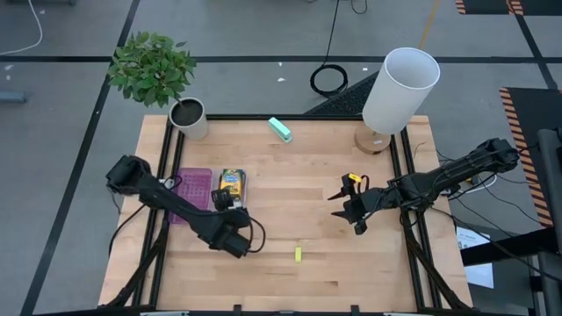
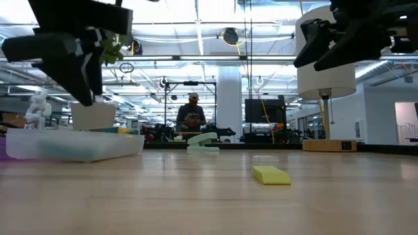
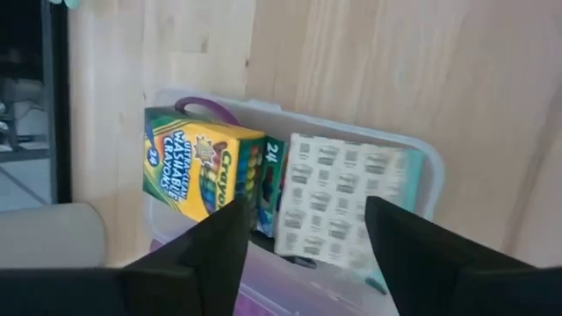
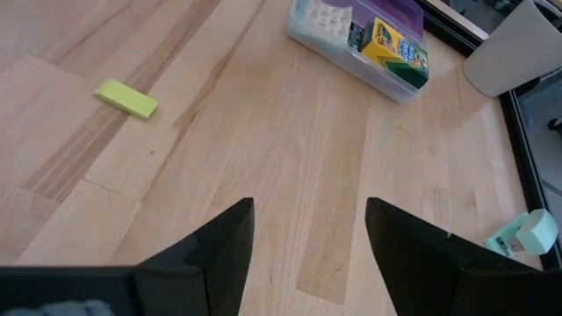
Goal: Pack school essentials
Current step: Put the blue sticky note into the purple supply box, then put the light green eraser into the purple supply box
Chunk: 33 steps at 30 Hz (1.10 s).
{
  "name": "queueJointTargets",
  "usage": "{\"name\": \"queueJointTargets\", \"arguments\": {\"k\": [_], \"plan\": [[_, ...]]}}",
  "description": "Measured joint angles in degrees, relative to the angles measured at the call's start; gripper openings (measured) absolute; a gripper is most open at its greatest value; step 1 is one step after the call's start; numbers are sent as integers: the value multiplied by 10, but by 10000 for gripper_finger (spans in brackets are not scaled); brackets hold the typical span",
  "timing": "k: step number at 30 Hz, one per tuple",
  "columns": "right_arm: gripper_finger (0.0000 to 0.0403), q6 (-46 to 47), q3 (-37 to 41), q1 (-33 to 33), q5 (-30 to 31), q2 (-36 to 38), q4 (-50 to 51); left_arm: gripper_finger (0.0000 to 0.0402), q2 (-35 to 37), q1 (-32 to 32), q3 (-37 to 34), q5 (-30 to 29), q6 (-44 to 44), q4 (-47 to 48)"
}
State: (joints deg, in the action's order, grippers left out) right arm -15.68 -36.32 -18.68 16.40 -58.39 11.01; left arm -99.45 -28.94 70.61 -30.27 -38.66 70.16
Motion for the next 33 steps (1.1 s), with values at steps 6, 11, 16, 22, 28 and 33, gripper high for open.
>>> {"name": "queueJointTargets", "arguments": {"k": [6,11,16,22,28,33], "plan": [[212,0,0,0,0,0,0,230,30,-1,0,13,-28,-14],[212,0,0,0,0,0,0,196,41,1,0,-4,-81,-27],[212,14,0,0,-2,0,-2,155,41,-1,0,-61,-81,-69],[212,38,0,-1,-2,0,-28,120,41,0,0,-114,-20,-166],[212,77,0,-2,-6,-17,-54,116,41,0,0,-109,-6,-219],[212,95,0,-2,-84,-70,-113,115,41,0,0,-86,-11,-264]]}}
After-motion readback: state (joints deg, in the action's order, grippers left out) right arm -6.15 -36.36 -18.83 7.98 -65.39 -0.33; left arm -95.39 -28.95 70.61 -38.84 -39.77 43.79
